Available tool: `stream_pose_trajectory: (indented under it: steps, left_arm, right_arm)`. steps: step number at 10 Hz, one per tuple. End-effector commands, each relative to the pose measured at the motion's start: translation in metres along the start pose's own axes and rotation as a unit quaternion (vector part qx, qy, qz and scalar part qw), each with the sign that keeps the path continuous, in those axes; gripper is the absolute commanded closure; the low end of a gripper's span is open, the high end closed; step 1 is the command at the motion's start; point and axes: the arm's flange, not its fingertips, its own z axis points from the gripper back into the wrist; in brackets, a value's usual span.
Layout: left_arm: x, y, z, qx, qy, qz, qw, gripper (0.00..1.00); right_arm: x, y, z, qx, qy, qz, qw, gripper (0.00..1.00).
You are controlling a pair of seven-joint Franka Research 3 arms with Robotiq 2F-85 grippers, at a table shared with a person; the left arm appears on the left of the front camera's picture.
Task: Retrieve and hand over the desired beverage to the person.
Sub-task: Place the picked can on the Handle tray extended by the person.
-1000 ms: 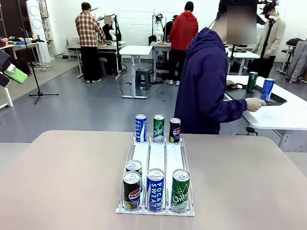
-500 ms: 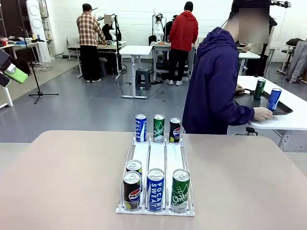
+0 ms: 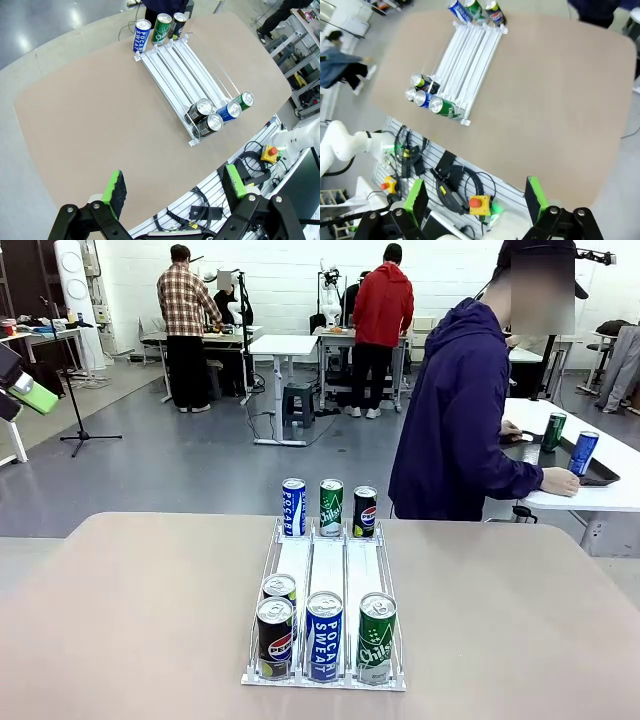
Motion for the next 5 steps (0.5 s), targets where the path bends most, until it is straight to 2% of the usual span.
stream_pose_trajectory:
  steps: [1, 5]
  left_arm:
    - [-0.0010, 0.0016, 0.0003, 0.000, 0.002, -0.006, 1.000, 0.00]
    - [-0.0010, 0.0016, 0.0003, 0.000, 0.002, -0.006, 1.000, 0.00]
  right_arm:
    - [0.0045, -0.0021, -0.0012, 0.001, 0.005, -0.002, 1.000, 0.00]
    - [0.0017, -0.0015, -0.0013, 0.000, 0.002, -0.002, 1.000, 0.00]
